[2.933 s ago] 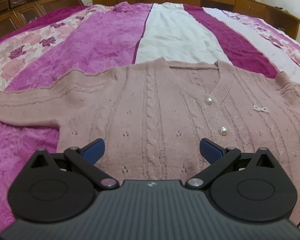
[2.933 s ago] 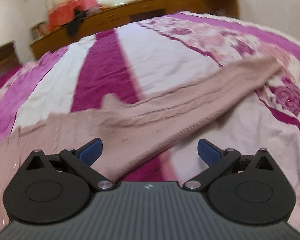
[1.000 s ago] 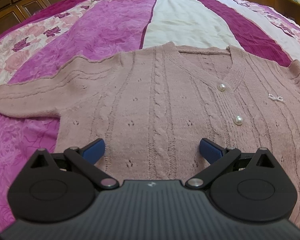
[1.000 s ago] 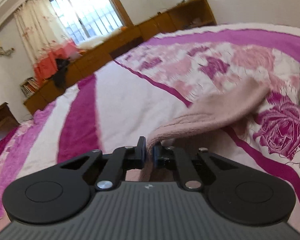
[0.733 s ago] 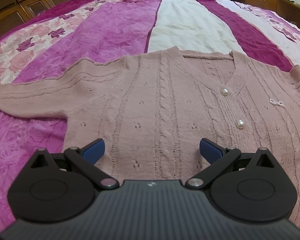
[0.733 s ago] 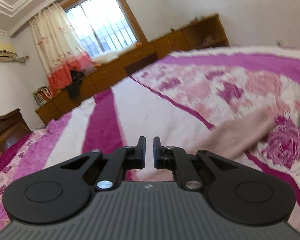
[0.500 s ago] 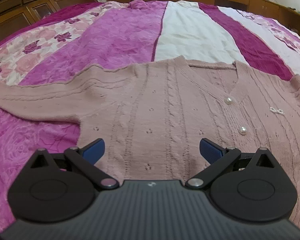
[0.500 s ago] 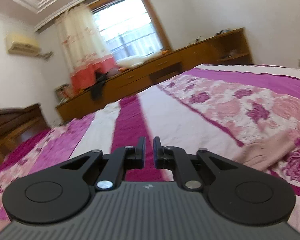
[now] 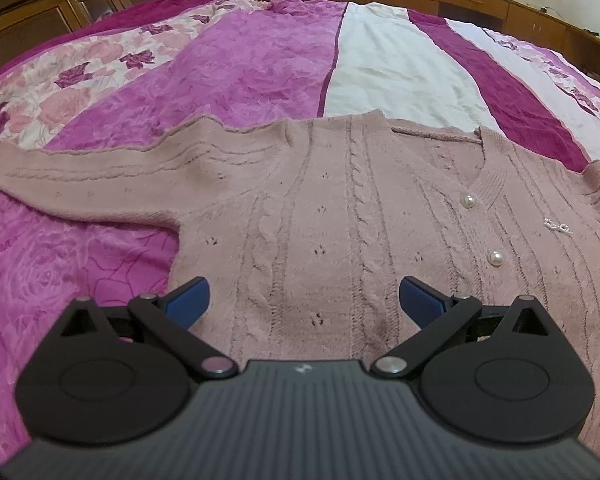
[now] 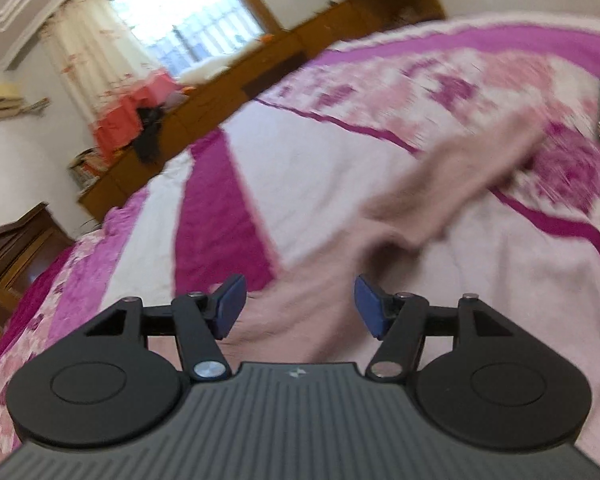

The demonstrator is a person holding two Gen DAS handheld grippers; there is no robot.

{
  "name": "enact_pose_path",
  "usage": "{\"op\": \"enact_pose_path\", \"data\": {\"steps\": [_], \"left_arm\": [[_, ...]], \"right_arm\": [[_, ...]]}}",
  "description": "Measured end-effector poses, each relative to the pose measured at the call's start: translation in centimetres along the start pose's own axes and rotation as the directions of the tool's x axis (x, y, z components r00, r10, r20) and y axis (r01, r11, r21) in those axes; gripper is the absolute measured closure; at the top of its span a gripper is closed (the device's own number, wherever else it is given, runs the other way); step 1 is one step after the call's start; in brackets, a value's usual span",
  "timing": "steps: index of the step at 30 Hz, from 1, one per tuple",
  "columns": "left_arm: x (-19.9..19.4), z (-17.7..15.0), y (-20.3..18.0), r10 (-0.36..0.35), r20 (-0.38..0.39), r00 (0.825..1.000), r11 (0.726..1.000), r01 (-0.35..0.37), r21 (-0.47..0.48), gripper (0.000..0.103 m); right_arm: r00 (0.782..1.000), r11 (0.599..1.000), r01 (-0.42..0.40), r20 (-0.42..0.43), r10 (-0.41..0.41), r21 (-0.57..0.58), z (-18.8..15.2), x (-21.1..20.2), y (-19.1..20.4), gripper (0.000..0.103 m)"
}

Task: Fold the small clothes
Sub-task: 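Close the right gripper on the sleeve cuff and lift it, then carry the cuff across the cardigan front and open the right gripper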

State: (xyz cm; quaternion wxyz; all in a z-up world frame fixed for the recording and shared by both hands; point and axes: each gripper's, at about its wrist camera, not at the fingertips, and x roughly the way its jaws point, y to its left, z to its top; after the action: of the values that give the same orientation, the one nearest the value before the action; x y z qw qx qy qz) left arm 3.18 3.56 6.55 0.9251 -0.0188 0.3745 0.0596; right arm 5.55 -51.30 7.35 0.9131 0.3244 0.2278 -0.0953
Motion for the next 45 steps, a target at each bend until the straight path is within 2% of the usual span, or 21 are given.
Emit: {"op": "enact_pose_path", "data": {"steps": [8, 13, 22, 24, 25, 26, 27, 29, 35, 41, 45], "left_arm": [[0.8, -0.3, -1.0, 0.005, -0.021, 1.0, 1.0, -0.004, 0.03, 0.0], [1.3, -0.4, -1.6, 0.018, -0.037, 0.999, 0.999, -0.016, 0.044, 0.0], [1.6, -0.5, -2.2, 0.033, -0.046, 0.998, 0.997, -0.029, 0.07, 0.0], [1.8, -0.6, -2.2, 0.033, -0.049, 0.998, 0.997, -0.029, 0.072, 0.0], [1.8, -0.6, -2.3, 0.033, -0.052, 0.998, 0.997, -0.029, 0.073, 0.0], [1.9, -0.7, -2.3, 0.034, -0.055, 0.998, 0.997, -0.029, 0.073, 0.0], [2.0, -0.6, -2.3, 0.034, -0.057, 0.998, 0.997, -0.029, 0.072, 0.0], [1.9, -0.6, -2.4, 0.031, -0.055, 0.998, 0.997, -0.027, 0.073, 0.0], [1.6, -0.5, -2.2, 0.031, -0.04, 0.999, 0.997, -0.027, 0.077, 0.0], [1.1, -0.3, -1.9, 0.022, -0.028, 0.999, 0.998, -0.02, 0.063, 0.0], [0.6, -0.4, -1.6, 0.011, -0.017, 1.0, 0.999, -0.01, 0.053, 0.0]], "right_arm": [[0.998, 0.976, 0.044, -0.054, -0.033, 0.213, 1.7, 4.3, -6.0, 0.035], [0.999, 0.959, 0.038, -0.048, -0.025, 0.28, 2.7, 6.9, -6.6, 0.034], [0.995, 0.943, 0.084, 0.025, -0.097, 0.322, 4.6, 11.0, -7.3, 0.033], [0.992, 0.95, 0.111, 0.029, -0.125, 0.291, 4.6, 11.6, -7.0, 0.037], [0.99, 0.955, 0.125, 0.033, -0.138, 0.268, 4.6, 11.8, -6.8, 0.048], [0.988, 0.963, 0.142, 0.033, -0.153, 0.231, 4.6, 12.0, -6.5, 0.068], [0.988, 0.966, 0.144, 0.032, -0.154, 0.215, 4.6, 12.0, -6.4, 0.075], [0.99, 0.967, 0.116, 0.047, -0.13, 0.227, 4.5, 11.5, -6.7, 0.088], [0.982, 0.982, 0.071, 0.163, -0.1, 0.172, 4.9, 7.3, -5.6, 0.089], [0.956, 0.996, 0.038, 0.286, -0.06, 0.08, 5.9, 1.8, -3.3, 0.089], [0.949, 0.997, 0.05, 0.31, -0.067, 0.06, 5.5, -0.1, -2.0, 0.089]]}}
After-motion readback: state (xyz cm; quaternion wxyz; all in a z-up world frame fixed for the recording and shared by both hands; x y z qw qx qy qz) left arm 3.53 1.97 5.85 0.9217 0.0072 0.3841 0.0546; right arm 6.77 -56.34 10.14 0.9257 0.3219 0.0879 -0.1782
